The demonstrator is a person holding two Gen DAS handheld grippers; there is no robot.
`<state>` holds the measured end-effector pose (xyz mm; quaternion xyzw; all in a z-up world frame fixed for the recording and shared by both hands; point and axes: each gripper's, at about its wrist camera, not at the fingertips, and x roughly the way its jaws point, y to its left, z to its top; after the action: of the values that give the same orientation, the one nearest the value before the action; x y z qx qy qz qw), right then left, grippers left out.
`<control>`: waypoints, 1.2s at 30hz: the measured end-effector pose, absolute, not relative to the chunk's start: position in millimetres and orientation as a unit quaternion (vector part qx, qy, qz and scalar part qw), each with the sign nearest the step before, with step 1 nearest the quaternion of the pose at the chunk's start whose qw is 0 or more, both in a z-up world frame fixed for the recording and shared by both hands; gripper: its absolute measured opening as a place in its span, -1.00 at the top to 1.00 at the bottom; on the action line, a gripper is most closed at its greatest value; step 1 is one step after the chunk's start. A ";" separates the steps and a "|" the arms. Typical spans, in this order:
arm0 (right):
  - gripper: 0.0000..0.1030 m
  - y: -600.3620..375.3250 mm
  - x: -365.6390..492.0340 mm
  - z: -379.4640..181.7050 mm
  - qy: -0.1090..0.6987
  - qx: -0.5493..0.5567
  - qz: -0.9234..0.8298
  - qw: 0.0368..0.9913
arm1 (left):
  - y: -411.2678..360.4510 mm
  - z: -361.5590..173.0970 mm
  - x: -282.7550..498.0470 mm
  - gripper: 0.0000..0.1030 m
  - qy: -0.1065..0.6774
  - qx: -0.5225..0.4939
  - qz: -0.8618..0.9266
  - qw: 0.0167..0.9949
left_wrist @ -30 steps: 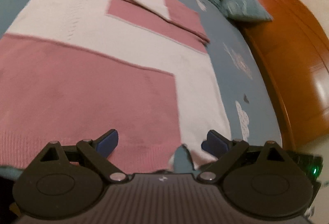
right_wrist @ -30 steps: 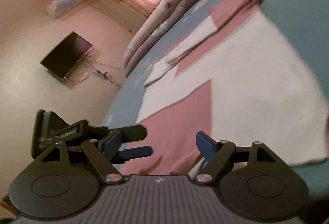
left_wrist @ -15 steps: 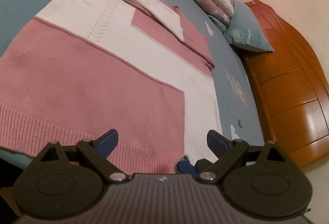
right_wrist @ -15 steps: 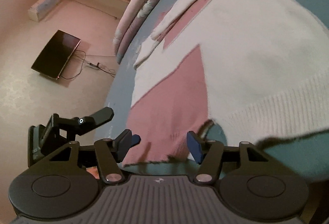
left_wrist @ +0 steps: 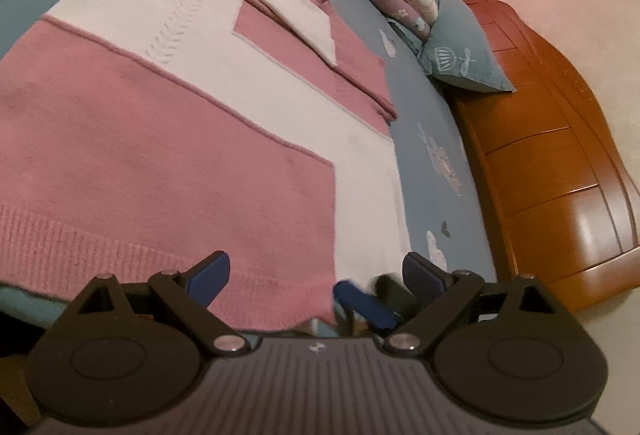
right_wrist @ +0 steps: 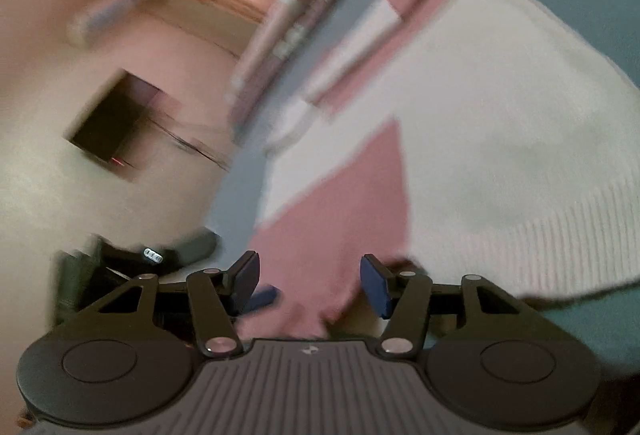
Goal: Fold clothes
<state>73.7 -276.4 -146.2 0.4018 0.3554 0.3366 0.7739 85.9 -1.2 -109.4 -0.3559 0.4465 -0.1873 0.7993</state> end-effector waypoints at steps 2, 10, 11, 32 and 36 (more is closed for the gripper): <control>-0.21 -286.3 72.8 -143.6 0.340 0.409 0.327 0.781 | -5.3 -110.2 87.0 -0.81 0.446 -0.364 -0.200 0.792; -0.39 -308.8 69.1 -137.1 0.326 0.359 0.205 0.850 | -44.0 -135.1 99.8 -0.81 0.478 -0.365 -0.252 0.758; -0.39 -310.5 68.0 -137.2 0.327 0.348 0.191 0.858 | -48.4 -140.9 101.6 -0.81 0.484 -0.369 -0.256 0.751; 0.10 -243.2 6.1 -111.6 0.292 -0.025 0.150 0.944 | -51.5 -150.6 108.2 -0.85 0.480 -0.402 -0.264 0.734; 0.44 -232.1 3.5 -123.6 0.329 -0.041 0.166 0.929 | -48.8 -152.5 105.2 -0.85 0.476 -0.402 -0.271 0.733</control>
<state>3.5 -232.1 -123.6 -0.0406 0.3289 0.1665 0.9287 105.2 -48.8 -152.5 -0.4022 0.4763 -0.2712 0.7334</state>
